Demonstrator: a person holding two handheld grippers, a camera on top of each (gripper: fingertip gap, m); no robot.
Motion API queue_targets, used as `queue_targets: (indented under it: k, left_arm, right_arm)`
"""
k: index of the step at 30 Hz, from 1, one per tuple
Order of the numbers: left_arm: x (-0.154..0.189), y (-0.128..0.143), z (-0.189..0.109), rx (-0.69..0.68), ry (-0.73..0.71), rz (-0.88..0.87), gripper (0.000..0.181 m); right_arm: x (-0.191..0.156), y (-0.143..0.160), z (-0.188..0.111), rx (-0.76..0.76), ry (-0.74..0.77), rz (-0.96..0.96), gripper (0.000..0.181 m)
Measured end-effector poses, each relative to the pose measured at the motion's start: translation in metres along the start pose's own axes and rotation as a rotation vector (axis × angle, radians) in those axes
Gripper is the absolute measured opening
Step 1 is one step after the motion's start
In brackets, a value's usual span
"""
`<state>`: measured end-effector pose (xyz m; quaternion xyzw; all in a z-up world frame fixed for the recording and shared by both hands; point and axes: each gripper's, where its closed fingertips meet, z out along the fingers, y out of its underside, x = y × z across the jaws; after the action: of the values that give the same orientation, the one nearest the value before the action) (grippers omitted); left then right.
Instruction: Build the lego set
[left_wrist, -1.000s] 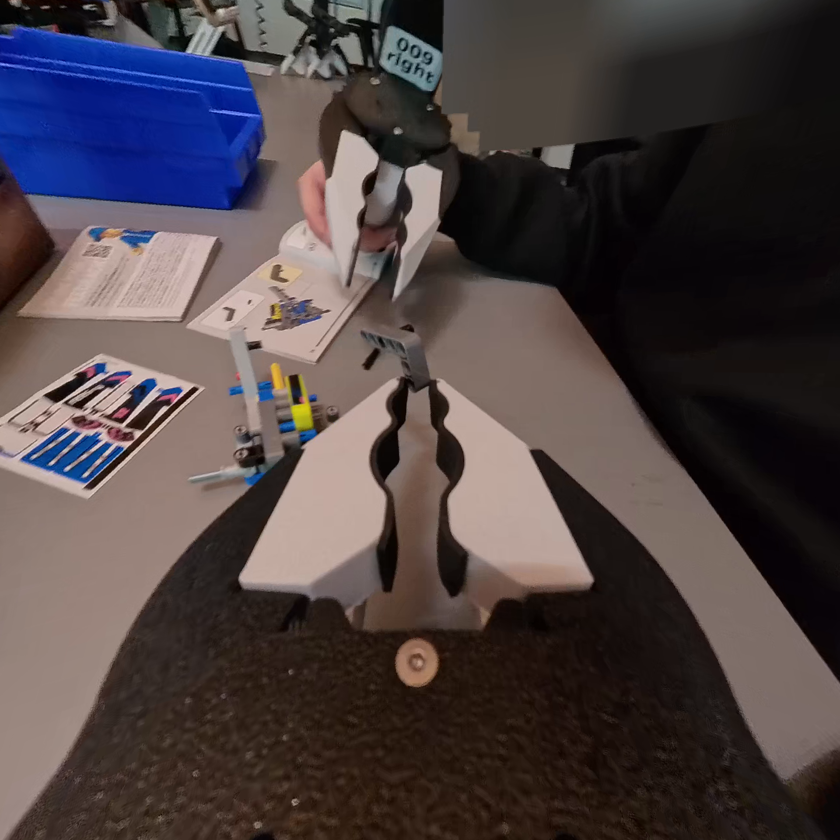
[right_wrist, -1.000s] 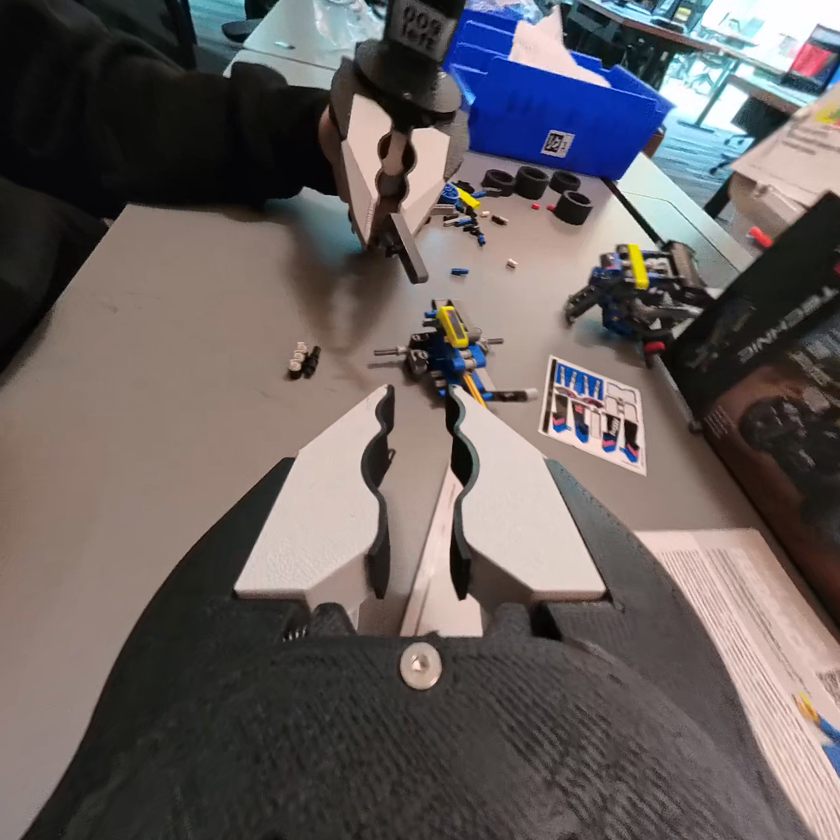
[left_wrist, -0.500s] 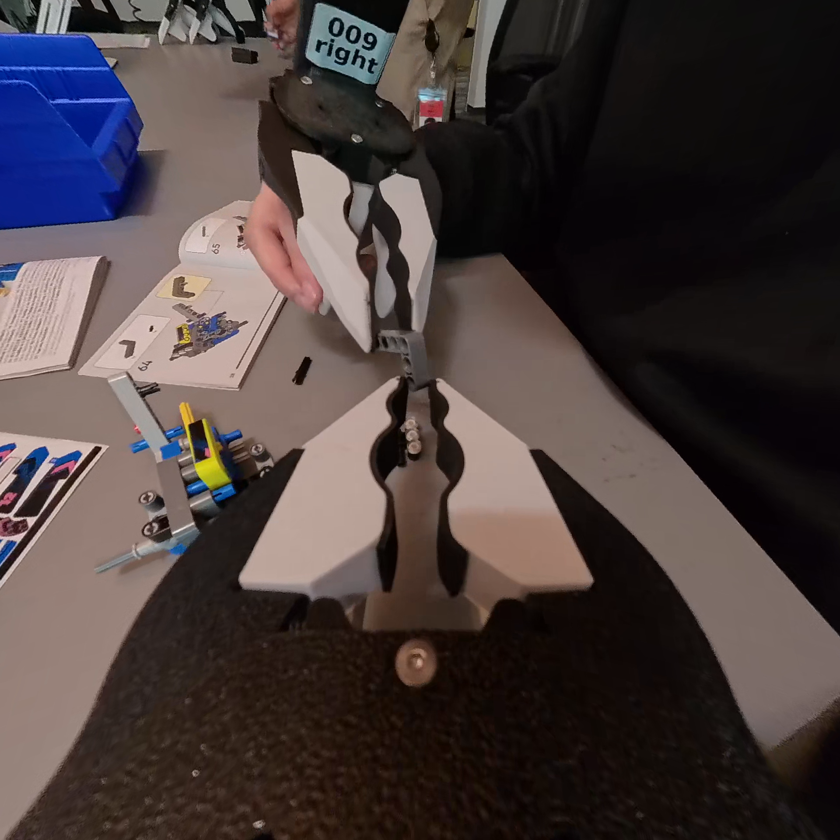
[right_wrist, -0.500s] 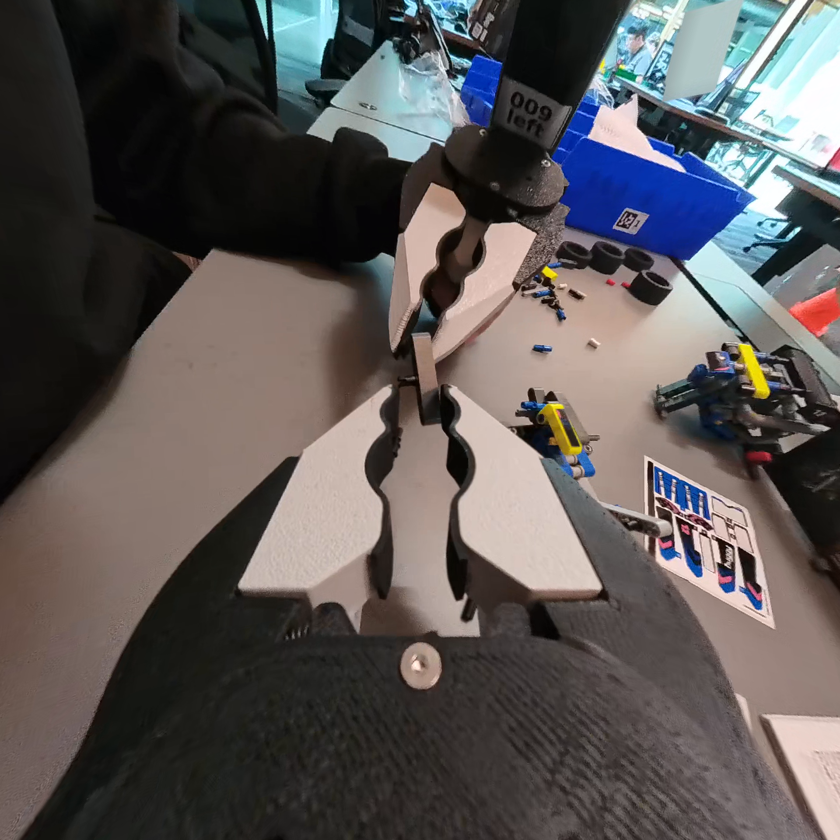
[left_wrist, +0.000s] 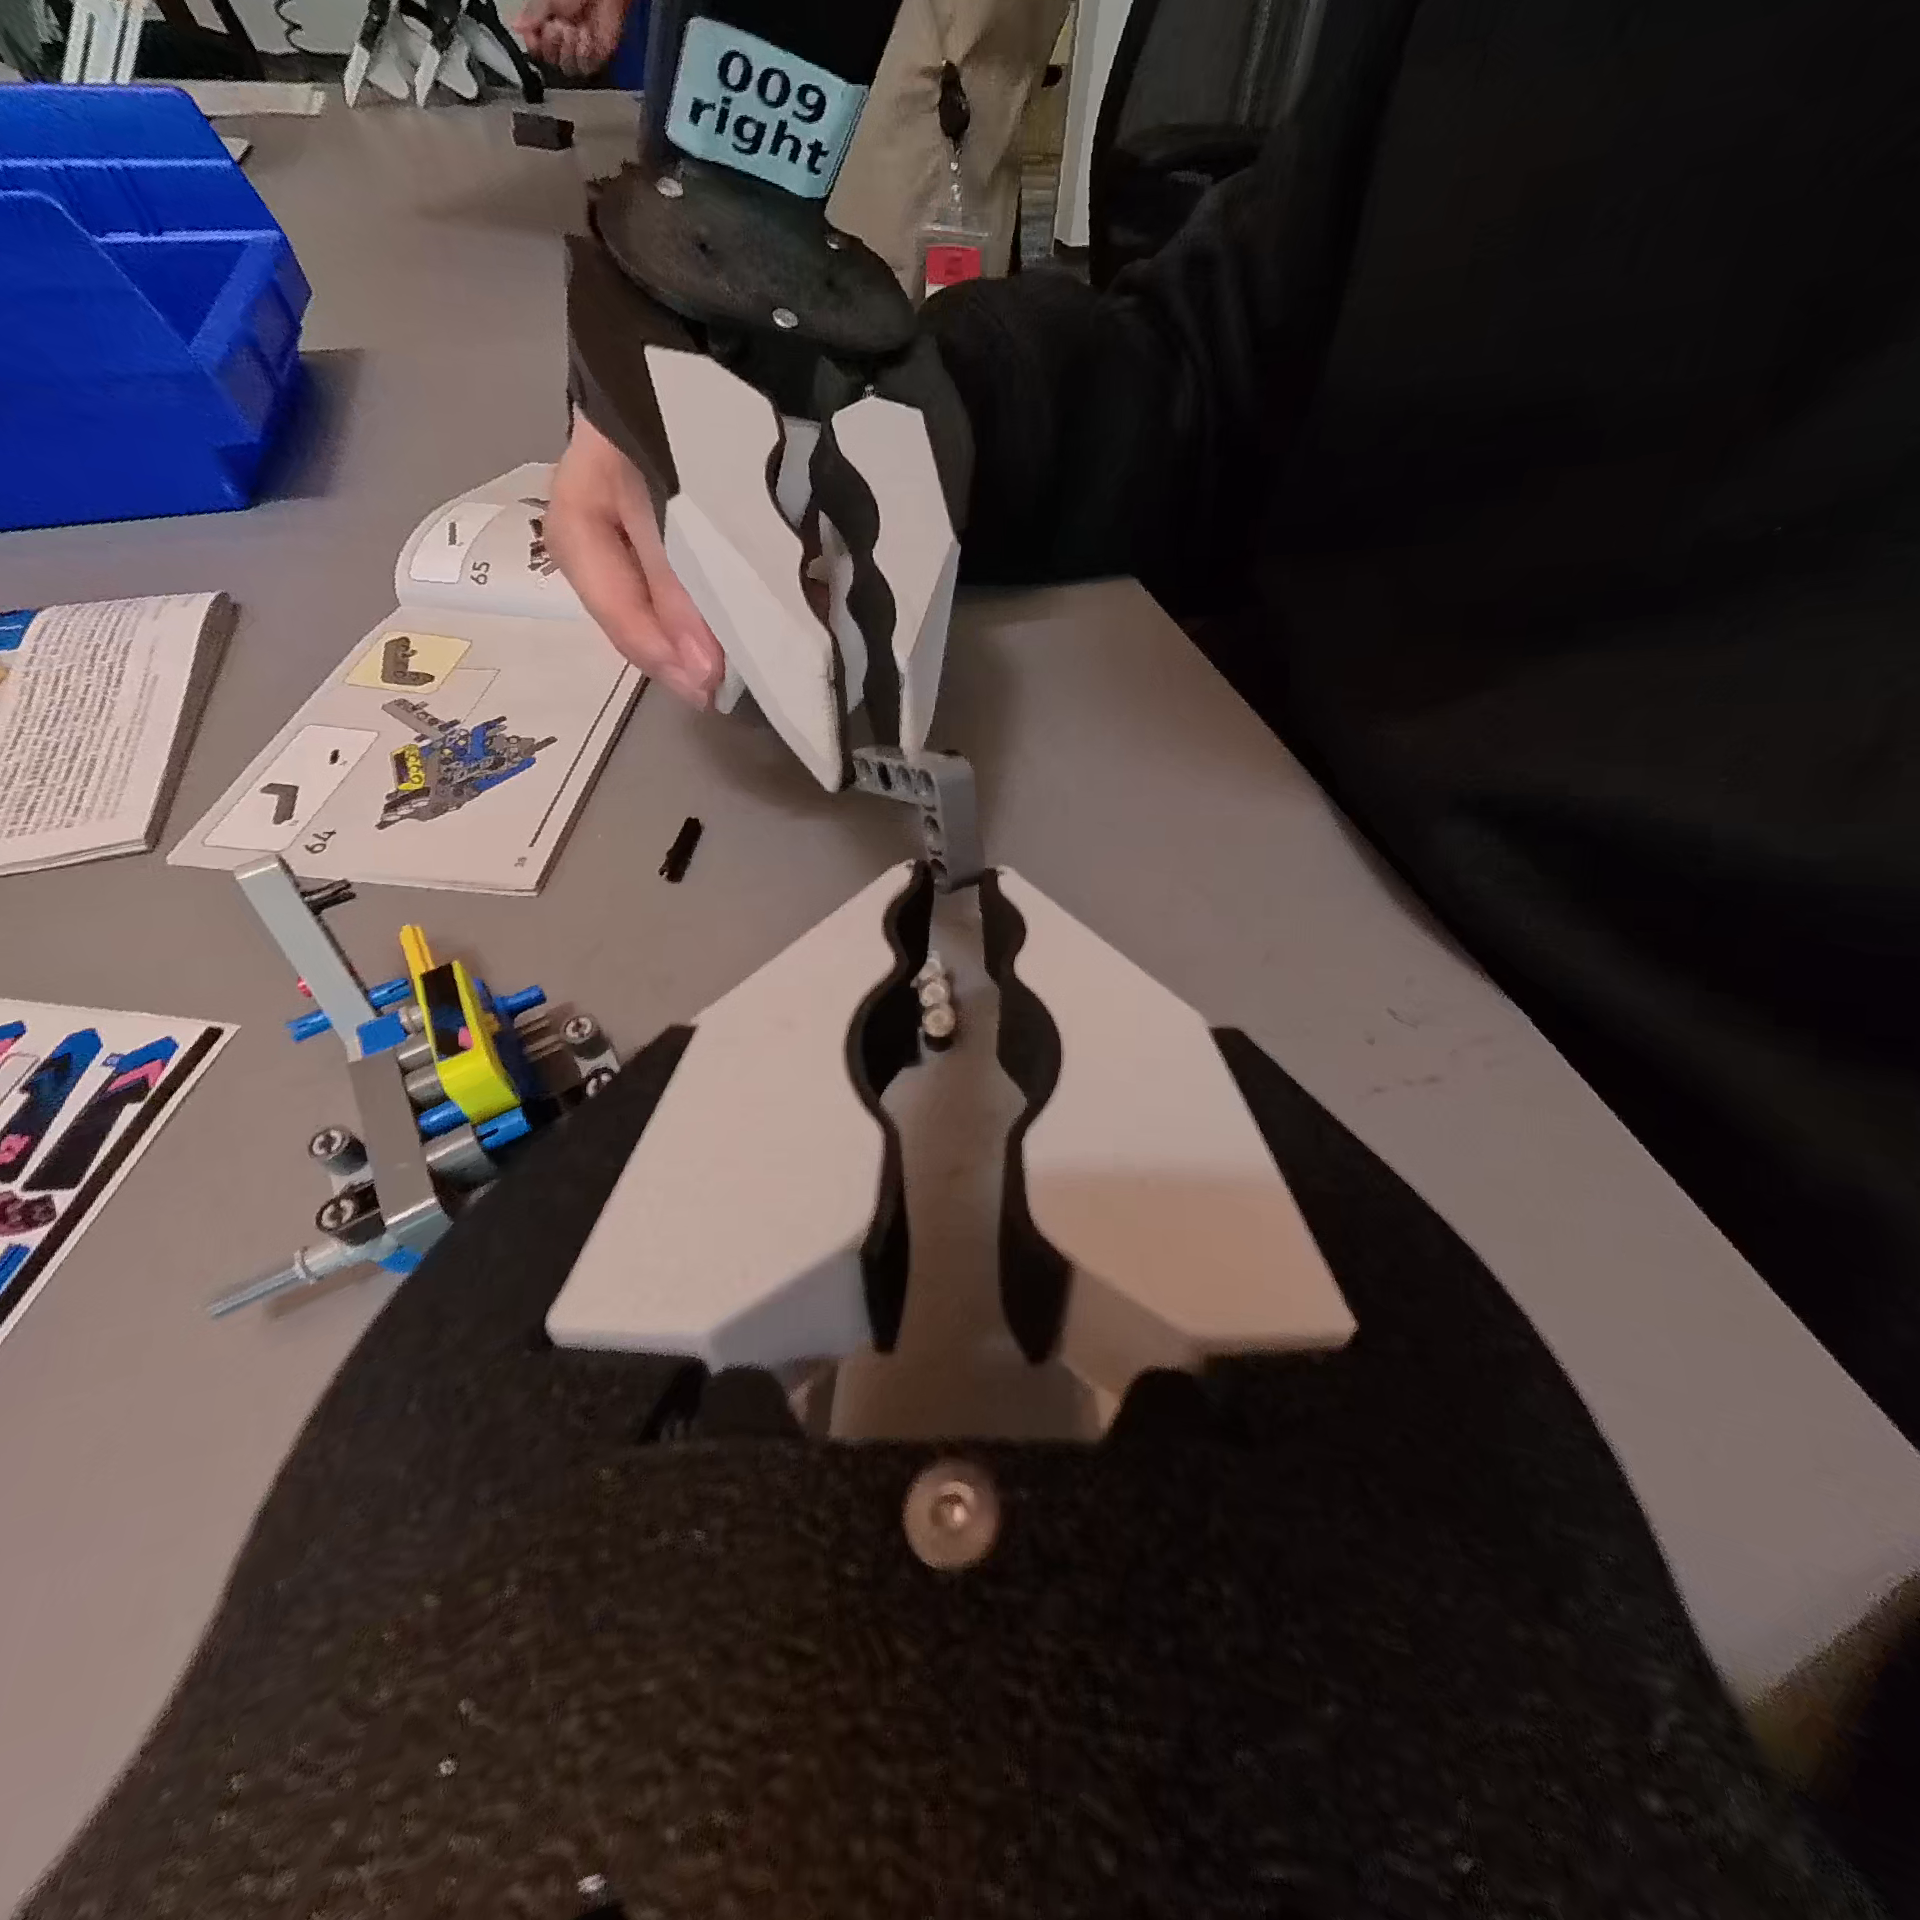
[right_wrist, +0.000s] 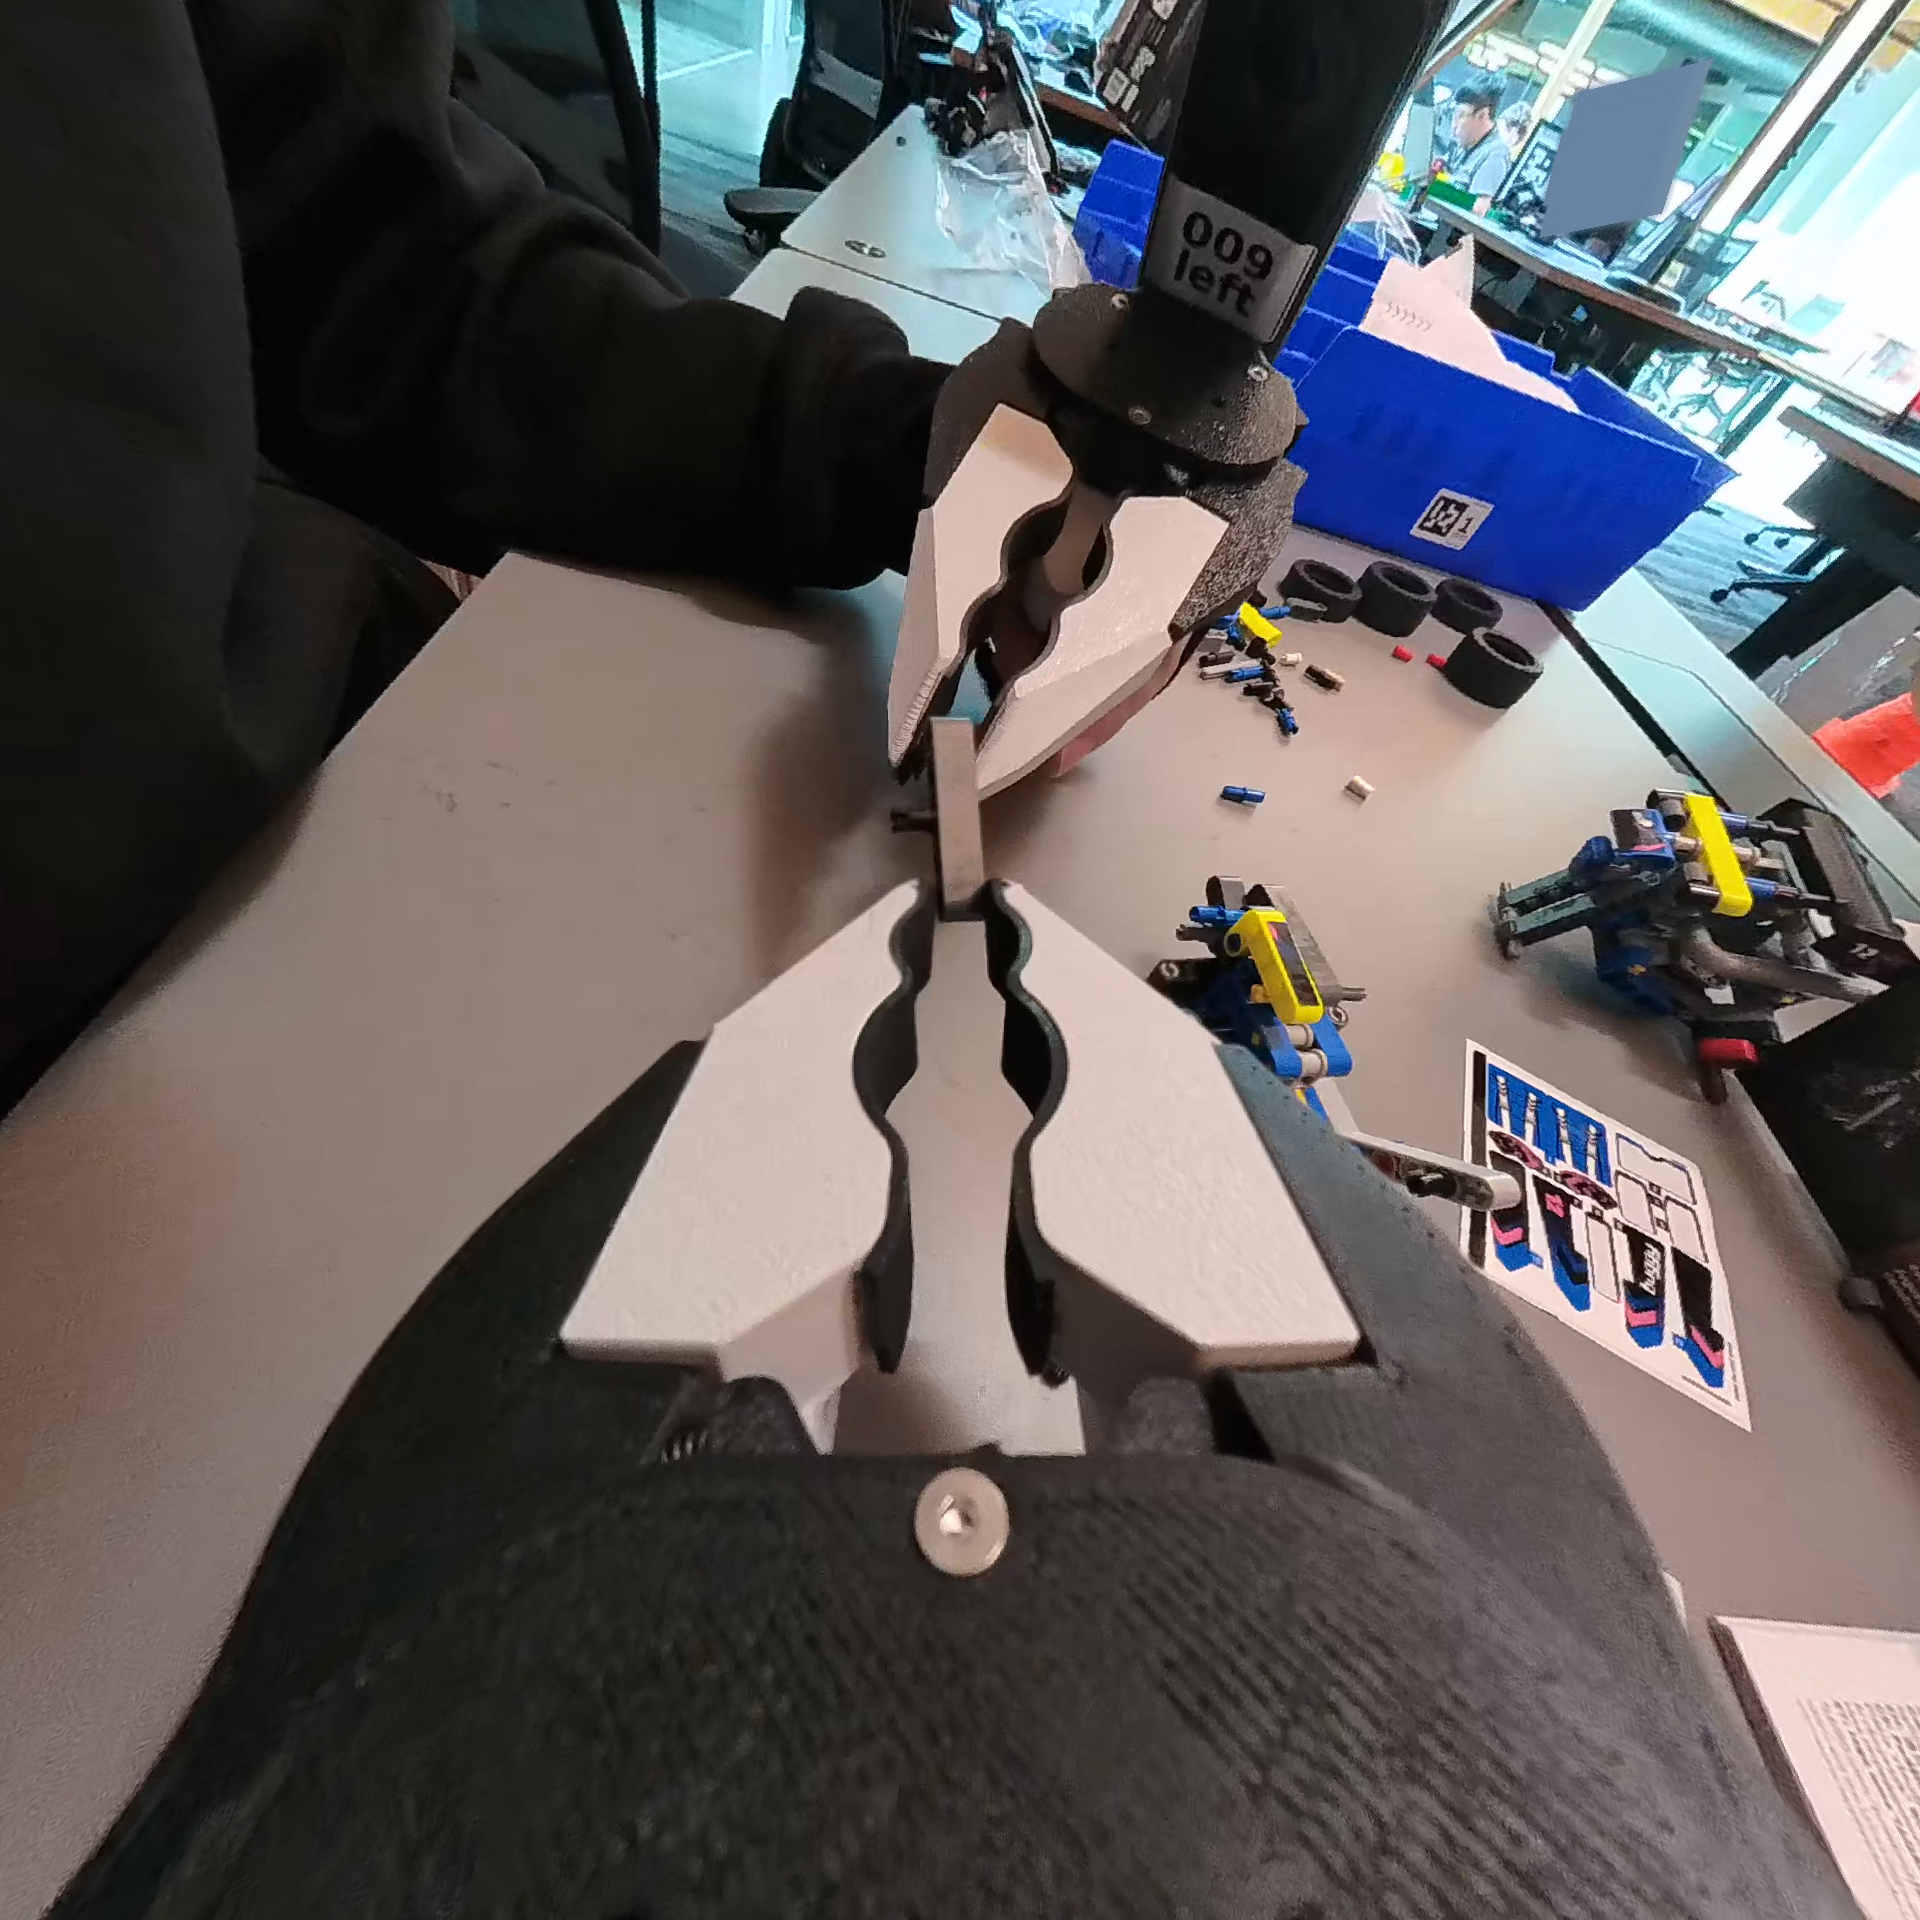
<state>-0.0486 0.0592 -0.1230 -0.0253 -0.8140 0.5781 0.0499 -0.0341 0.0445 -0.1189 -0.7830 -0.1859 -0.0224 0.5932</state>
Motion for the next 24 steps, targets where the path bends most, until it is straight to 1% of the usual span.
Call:
queue_targets:
  k: [5, 10, 13, 16, 18, 21, 24]
  left_arm:
    - [-0.009, 0.006, -0.001, -0.030, -0.053, -0.004, 0.006]
    - [-0.014, 0.015, 0.001, -0.090, -0.091, 0.001, 0.005]
    - [-0.016, 0.025, 0.003, -0.157, -0.117, 0.023, 0.005]
    - [-0.017, 0.032, 0.004, -0.214, -0.136, 0.042, 0.011]
    - [-0.019, 0.028, 0.004, -0.210, -0.154, 0.056, 0.016]
    - [-0.024, 0.022, 0.000, -0.191, -0.201, 0.081, 0.023]
    - [-0.029, 0.014, -0.003, -0.140, -0.242, 0.099, 0.029]
  right_arm:
    - [0.003, 0.001, -0.002, -0.014, 0.016, -0.013, 0.007]
    - [0.003, 0.006, -0.001, -0.036, 0.009, 0.034, 0.006]
    - [0.001, 0.011, -0.002, -0.055, 0.046, 0.030, 0.006]
    - [0.005, 0.007, -0.006, -0.034, 0.112, 0.007, 0.006]
    - [0.010, 0.009, -0.007, -0.047, 0.133, 0.009, 0.006]
    - [0.009, 0.014, -0.006, -0.071, 0.121, 0.028, 0.006]
    - [0.010, 0.015, -0.005, -0.087, 0.128, 0.056, 0.006]
